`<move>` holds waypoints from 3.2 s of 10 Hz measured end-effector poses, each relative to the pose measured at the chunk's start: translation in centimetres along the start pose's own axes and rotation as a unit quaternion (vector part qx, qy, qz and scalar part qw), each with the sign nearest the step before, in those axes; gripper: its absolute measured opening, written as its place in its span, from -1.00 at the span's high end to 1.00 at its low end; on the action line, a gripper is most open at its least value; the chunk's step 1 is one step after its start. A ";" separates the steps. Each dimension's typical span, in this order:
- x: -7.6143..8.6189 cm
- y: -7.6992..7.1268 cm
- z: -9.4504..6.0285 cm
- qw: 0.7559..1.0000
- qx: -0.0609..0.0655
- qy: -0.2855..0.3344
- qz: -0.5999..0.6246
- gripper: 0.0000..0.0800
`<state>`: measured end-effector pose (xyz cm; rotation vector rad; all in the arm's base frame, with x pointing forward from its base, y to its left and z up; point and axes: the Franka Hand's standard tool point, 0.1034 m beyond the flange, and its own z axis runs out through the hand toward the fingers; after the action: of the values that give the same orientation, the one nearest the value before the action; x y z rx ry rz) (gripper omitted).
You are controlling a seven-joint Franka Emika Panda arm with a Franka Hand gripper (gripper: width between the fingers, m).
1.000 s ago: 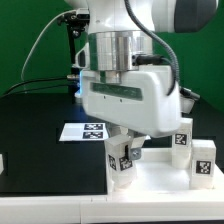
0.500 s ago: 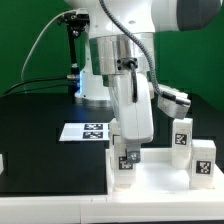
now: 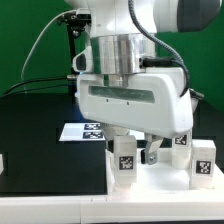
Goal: Assemble square table
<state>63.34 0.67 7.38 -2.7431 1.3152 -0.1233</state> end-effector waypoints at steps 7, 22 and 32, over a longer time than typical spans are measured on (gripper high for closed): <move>1.1 0.0 -1.0 0.947 -0.009 0.011 -0.320 -0.34; 1.6 0.7 -0.8 0.993 -0.018 0.004 0.114 -0.29; 0.8 -0.1 -1.0 0.958 -0.023 0.000 -0.286 -0.40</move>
Offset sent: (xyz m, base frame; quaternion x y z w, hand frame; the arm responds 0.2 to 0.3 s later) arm 0.0005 0.0187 0.0061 0.0318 -0.0416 -0.4355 0.8986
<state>63.81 0.00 8.37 -3.0717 0.4883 -0.1325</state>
